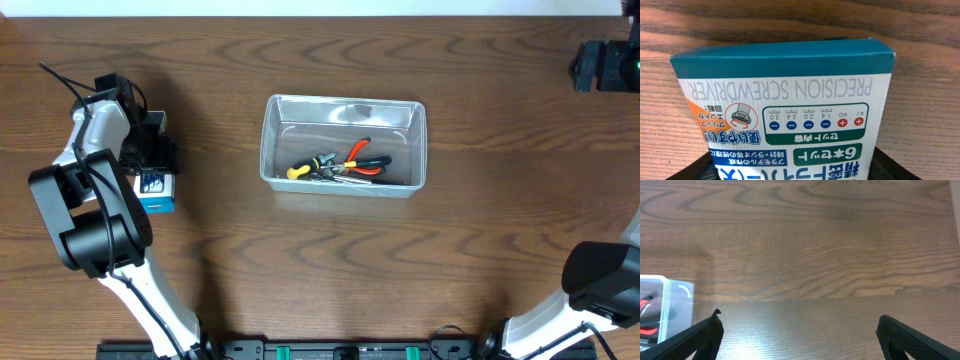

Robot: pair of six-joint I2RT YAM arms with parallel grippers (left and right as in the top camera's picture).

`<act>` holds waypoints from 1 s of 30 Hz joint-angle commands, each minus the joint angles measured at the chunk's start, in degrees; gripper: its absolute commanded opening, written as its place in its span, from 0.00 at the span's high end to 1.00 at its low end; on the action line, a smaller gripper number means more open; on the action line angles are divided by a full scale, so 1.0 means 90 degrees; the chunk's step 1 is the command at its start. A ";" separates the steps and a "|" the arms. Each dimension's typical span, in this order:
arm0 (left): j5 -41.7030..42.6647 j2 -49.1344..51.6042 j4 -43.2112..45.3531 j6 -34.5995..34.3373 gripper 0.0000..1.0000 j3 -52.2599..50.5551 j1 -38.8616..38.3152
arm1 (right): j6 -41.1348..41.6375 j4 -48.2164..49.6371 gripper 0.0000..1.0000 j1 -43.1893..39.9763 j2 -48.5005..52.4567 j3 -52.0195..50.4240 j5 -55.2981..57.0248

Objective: Pack container
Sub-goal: 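Carry the box over the container and lower it inside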

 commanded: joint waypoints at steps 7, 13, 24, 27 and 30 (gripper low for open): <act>0.0100 0.0311 -0.0141 0.0007 0.55 -0.0051 0.0019 | -0.0083 -0.0015 0.01 0.0039 -0.0036 -0.0007 -0.0046; 0.0102 0.0253 -0.0255 -0.0019 0.70 -0.0039 0.0015 | -0.0083 -0.0017 0.01 0.0036 -0.0036 -0.0007 -0.0046; 0.0100 -0.0763 -0.0478 -0.0017 0.94 -0.0002 -0.0104 | -0.0131 -0.0022 0.01 0.0039 -0.0036 -0.0007 -0.0044; 0.0100 -0.1365 -0.0483 -0.0017 0.94 0.0000 -0.0238 | -0.0131 -0.0029 0.01 0.0039 -0.0036 -0.0007 -0.0046; 0.0100 -0.2030 -0.0486 -0.0010 0.94 0.0000 -0.0512 | -0.0131 -0.0032 0.01 0.0039 -0.0036 -0.0007 -0.0044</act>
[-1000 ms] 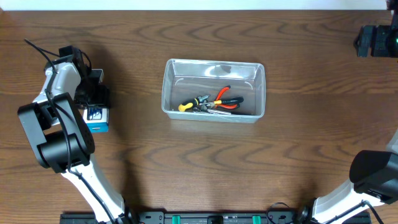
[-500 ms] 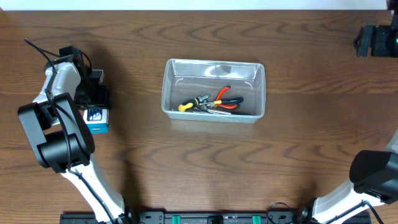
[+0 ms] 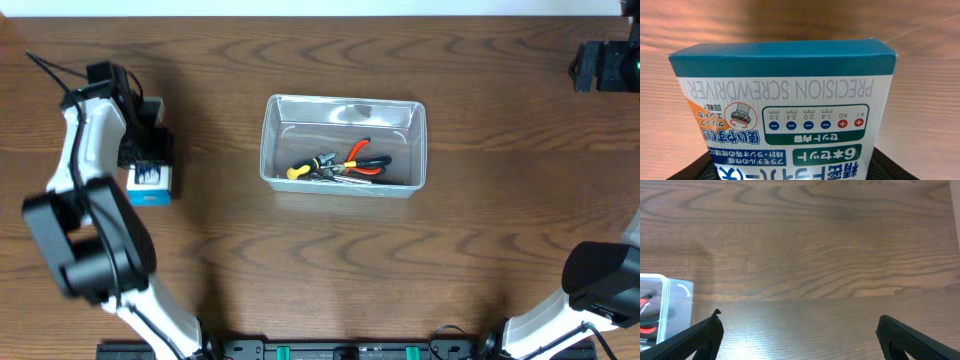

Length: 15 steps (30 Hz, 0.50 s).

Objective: Pack container
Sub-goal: 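Carry the box over the container and lower it inside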

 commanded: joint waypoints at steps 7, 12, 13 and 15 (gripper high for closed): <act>0.0068 -0.2341 0.0058 0.0782 0.94 0.0083 -0.1919 | -0.0080 -0.0022 0.01 0.0039 -0.0036 -0.0007 -0.0049; 0.0070 -0.2705 0.0665 0.1727 0.94 0.0083 -0.3696 | -0.0078 -0.0022 0.01 0.0036 -0.0036 -0.0007 -0.0049; 0.0070 -0.2659 0.0823 0.1957 0.94 0.0080 -0.4041 | -0.0078 -0.0024 0.01 0.0039 -0.0036 -0.0007 -0.0049; 0.0070 -0.2482 0.1141 0.2256 0.94 0.0080 -0.4607 | -0.0080 -0.0041 0.01 0.0039 -0.0036 -0.0007 -0.0049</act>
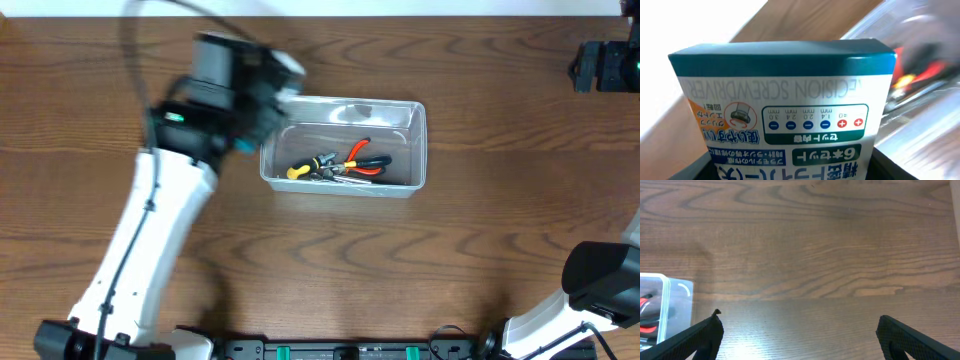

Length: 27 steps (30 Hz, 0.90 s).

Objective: Pack container
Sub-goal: 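Carry the box over the container and lower it inside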

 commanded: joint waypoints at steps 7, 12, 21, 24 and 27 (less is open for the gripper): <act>0.0005 0.1515 0.0787 0.1173 0.94 0.0063 -0.1343 | -0.0078 -0.0129 0.01 0.0036 -0.0036 -0.0007 -0.0049; 0.0002 0.2555 0.0823 0.1171 0.94 0.0063 -0.1251 | -0.0075 -0.0141 0.01 0.0039 -0.0036 -0.0007 -0.0049; 0.0002 0.3135 0.0826 0.1168 0.94 0.0063 -0.1132 | -0.0078 -0.0170 0.01 0.0036 -0.0036 -0.0007 -0.0049; 0.0002 0.3135 0.0826 0.1168 0.63 0.0063 -0.1132 | -0.0078 -0.0170 0.01 0.0036 -0.0036 -0.0007 -0.0049; 0.0000 0.3135 0.0828 0.1168 0.33 0.0063 -0.1132 | -0.0078 -0.0170 0.01 0.0039 -0.0036 -0.0007 -0.0046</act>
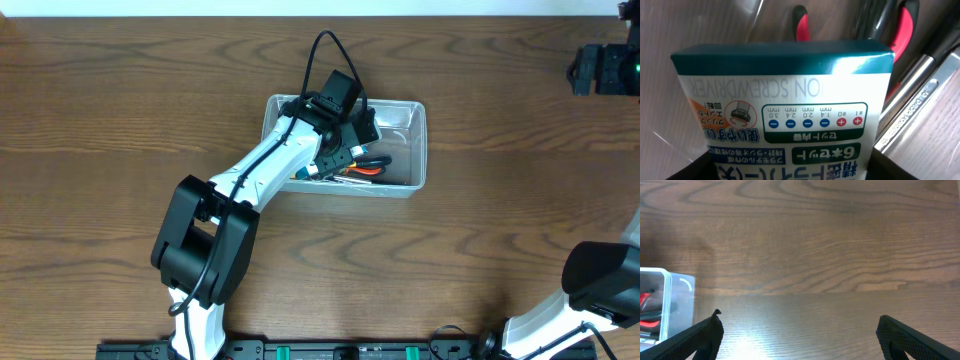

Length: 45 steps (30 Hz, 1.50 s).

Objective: Pack container
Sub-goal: 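Carry the box over the container and lower it inside, then release the box and withdraw the left gripper from the container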

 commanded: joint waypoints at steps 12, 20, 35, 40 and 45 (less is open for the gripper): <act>-0.0027 -0.0568 0.0015 -0.0107 0.02 0.0063 0.0029 | -0.0172 -0.0012 0.01 0.0041 -0.0036 -0.0007 -0.0022; -0.0034 -0.2098 -0.0267 -0.0865 0.02 0.0063 0.0427 | -0.0588 -0.0129 0.01 0.0809 -0.0036 -0.0007 0.0352; -0.0379 -0.4056 -0.0843 -0.2871 0.02 -0.0034 0.3359 | -0.0129 0.0403 0.01 0.2749 -0.0124 -0.0005 0.0146; -0.0359 -0.5119 -0.0787 -0.2943 0.02 -0.0726 0.3427 | 0.0155 0.0272 0.01 0.2424 -0.0646 -0.0007 -0.0024; -0.0364 -0.6730 -0.0345 -0.2936 0.02 -0.2113 0.3427 | 0.0197 0.0563 0.01 0.2229 -0.1756 -0.0685 0.0170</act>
